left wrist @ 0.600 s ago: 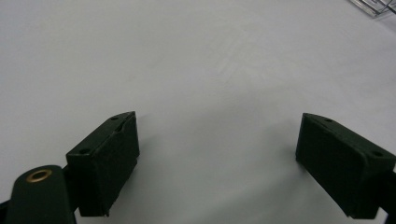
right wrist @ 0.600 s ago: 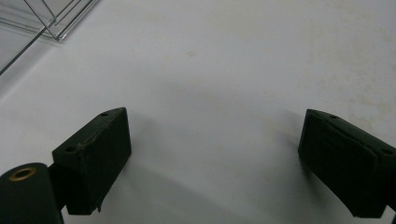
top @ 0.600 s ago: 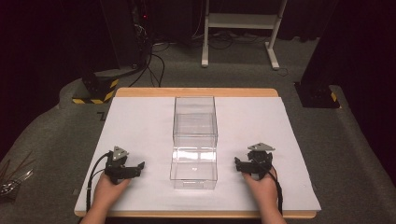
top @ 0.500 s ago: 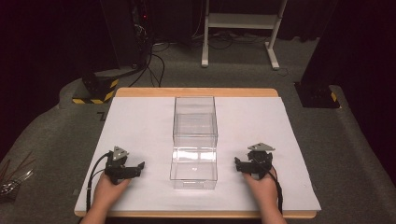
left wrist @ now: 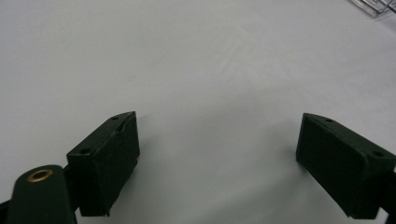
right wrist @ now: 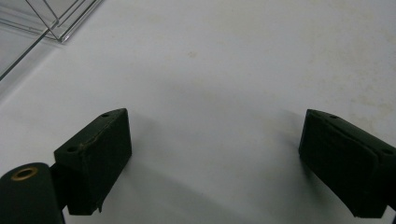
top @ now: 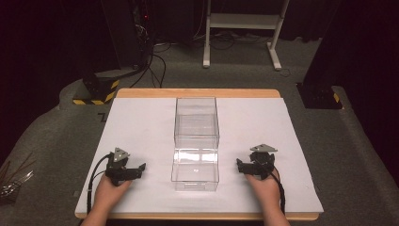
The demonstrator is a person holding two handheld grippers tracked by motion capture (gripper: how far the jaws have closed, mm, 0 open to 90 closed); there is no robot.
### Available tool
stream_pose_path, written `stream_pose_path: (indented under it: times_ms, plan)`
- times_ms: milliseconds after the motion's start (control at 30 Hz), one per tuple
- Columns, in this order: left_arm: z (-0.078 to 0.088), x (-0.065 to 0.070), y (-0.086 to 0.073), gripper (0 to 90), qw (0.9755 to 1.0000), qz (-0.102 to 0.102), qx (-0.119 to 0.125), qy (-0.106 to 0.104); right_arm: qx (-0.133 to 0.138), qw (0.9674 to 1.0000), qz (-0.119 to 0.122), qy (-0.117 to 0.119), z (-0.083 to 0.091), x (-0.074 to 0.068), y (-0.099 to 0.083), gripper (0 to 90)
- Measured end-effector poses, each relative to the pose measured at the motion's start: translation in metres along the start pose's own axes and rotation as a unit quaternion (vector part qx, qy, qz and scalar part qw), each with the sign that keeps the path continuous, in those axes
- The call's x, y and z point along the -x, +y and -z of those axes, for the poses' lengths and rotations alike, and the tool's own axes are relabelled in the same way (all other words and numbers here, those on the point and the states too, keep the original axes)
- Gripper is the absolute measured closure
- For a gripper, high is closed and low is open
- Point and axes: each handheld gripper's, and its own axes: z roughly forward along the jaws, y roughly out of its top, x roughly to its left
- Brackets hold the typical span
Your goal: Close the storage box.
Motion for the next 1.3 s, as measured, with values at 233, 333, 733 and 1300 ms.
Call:
stream_pose_path:
  times_ms: [233,333,733,1300]
  plan:
    - [0.0,0.0,0.0,13.5,1.0,-0.001,0.0,0.001,0.022,0.9997,0.007,0.013,0.007,-0.001,0.0,9.2]
    - [0.0,0.0,0.0,13.5,1.0,0.0,0.0,0.001,0.031,0.9992,0.011,0.022,0.01,-0.003,0.001,9.3]
    - [0.0,0.0,0.0,13.5,1.0,0.0,0.001,0.001,0.078,0.9958,0.028,0.039,0.029,-0.012,0.004,9.3]
    - [0.0,0.0,0.0,13.3,1.0,0.001,0.001,0.002,0.116,0.9903,0.048,0.061,0.048,-0.028,0.009,9.2]
